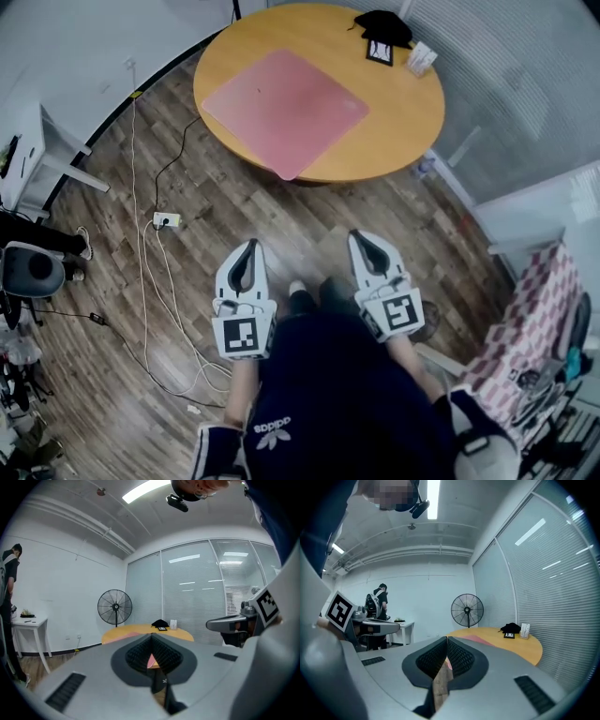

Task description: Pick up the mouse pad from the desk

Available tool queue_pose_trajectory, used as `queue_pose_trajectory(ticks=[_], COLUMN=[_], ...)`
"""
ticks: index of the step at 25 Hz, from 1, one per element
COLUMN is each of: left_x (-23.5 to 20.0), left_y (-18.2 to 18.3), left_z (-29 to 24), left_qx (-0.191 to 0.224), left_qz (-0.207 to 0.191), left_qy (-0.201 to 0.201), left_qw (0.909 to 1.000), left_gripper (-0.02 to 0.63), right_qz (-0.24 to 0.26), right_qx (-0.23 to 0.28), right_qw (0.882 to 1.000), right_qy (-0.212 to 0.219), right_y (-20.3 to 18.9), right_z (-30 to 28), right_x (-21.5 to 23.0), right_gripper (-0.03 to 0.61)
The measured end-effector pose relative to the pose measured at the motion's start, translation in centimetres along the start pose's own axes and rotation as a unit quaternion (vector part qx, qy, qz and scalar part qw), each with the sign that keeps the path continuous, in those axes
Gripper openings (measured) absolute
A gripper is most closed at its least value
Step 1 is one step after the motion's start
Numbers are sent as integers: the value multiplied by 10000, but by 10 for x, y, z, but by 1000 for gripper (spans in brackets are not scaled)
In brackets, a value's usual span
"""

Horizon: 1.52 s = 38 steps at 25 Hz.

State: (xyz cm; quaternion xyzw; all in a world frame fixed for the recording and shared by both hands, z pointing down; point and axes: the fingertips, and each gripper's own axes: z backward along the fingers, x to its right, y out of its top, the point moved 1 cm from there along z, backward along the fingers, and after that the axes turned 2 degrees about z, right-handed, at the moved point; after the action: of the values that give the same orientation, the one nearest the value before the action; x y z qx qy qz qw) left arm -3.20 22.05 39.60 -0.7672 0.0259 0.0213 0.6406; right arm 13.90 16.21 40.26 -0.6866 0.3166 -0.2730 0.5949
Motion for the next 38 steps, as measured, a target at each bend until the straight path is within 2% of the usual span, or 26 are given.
queue_pose_trajectory(ticks=[11, 17, 26, 32, 38], left_x=[-20, -31, -60, -66, -68], left_y=[-3, 5, 42, 41, 37], left_z=[-37, -96, -189, -220, -233], left_qx=[-145, -261, -295, -331, -360], left_qz=[-50, -252, -477, -504, -363], left_qy=[276, 295, 236, 278, 154], left_qw=[9995, 9989, 9982, 9978, 9986], left_gripper=[3, 3, 3, 3, 3], right_qz=[-94, -288, -577, -508, -361], right_qx=[-10, -75, -108, -279, -340], right_qw=[9999, 9994, 9980, 9980, 9987], right_qy=[80, 169, 226, 240, 98], right_y=[-2, -7, 0, -5, -3], right_z=[-43, -93, -167, -186, -197], right_x=[29, 72, 139, 155, 161], right_gripper=[5, 5, 5, 5, 5])
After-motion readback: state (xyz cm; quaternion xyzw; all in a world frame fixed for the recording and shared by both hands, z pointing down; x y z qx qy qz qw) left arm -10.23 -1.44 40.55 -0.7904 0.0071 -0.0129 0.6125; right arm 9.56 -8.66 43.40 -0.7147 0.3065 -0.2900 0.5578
